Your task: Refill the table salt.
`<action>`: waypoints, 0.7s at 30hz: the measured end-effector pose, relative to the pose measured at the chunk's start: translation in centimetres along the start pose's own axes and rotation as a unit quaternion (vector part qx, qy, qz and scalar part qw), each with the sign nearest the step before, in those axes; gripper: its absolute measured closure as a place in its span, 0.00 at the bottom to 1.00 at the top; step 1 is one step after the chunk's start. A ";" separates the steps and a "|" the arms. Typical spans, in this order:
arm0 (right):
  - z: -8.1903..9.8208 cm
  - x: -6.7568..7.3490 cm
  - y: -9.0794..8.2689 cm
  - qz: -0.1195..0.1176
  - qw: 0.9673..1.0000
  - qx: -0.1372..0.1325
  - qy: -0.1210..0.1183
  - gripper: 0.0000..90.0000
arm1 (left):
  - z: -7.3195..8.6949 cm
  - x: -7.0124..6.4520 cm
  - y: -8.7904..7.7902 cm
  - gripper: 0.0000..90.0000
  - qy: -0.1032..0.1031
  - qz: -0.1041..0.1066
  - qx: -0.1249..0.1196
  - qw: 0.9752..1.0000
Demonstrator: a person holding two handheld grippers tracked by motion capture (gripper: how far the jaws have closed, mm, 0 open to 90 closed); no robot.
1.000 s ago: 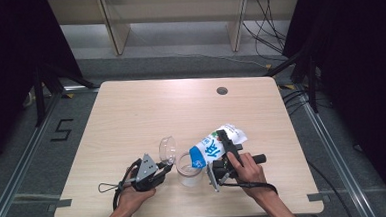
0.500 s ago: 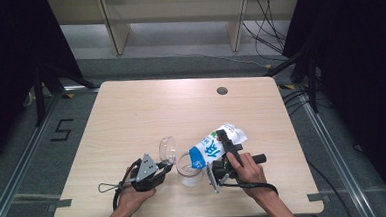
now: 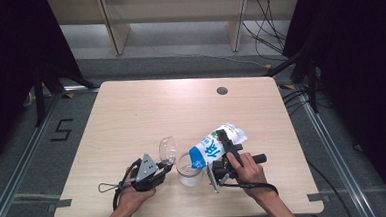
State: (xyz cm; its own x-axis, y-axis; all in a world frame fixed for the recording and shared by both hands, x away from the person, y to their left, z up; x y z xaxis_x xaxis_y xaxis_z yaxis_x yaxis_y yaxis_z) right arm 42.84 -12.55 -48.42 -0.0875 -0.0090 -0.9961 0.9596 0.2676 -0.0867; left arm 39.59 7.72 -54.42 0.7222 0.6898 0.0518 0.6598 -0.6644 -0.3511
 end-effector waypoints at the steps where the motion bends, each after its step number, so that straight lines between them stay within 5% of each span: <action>1: -0.1 -0.2 0.1 0.007 1.000 -0.007 -0.007 0.58 | 0.0 0.0 0.0 0.87 0.000 0.000 0.000 1.000; 6: -0.1 0.0 0.1 0.004 1.000 -0.006 0.001 0.58 | 0.0 0.0 0.0 0.87 0.000 0.001 0.001 1.000; 8: -0.3 -0.7 -0.1 0.006 0.999 -0.005 -0.038 0.58 | 0.0 0.0 0.0 0.87 0.000 0.000 0.000 1.000; 12: -0.2 -0.5 -0.1 0.004 0.999 -0.003 -0.032 0.58 | 0.0 0.0 0.0 0.87 0.000 0.000 0.000 1.000; 13: -0.2 -0.2 0.0 0.005 1.000 -0.007 -0.006 0.58 | 0.0 0.0 0.0 0.87 0.000 0.001 0.002 1.000; 15: -0.1 0.0 0.0 0.003 1.000 -0.003 0.000 0.58 | 0.0 0.0 0.0 0.87 0.000 0.000 0.002 1.000; 21: -0.1 0.1 0.0 0.003 1.000 -0.003 -0.002 0.59 | 0.0 0.0 0.0 0.87 0.000 0.000 0.001 1.000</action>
State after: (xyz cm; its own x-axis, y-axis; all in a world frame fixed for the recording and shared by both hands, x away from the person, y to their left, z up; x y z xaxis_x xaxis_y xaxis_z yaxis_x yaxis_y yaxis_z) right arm 42.79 -12.46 -48.48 -0.0806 -0.0117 -0.9967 0.9584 0.2736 -0.0808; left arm 39.58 7.73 -54.42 0.7225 0.6895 0.0511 0.6589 -0.6643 -0.3530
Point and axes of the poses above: each handheld gripper's, and its own axes: y roughly forward along the jaws, z roughly out of its underside, x roughly to its left, the point moved 8 cm from there along y, roughly forward along the jaws, and after that the axes turned 4 degrees about -x, right-handed, at the moved point
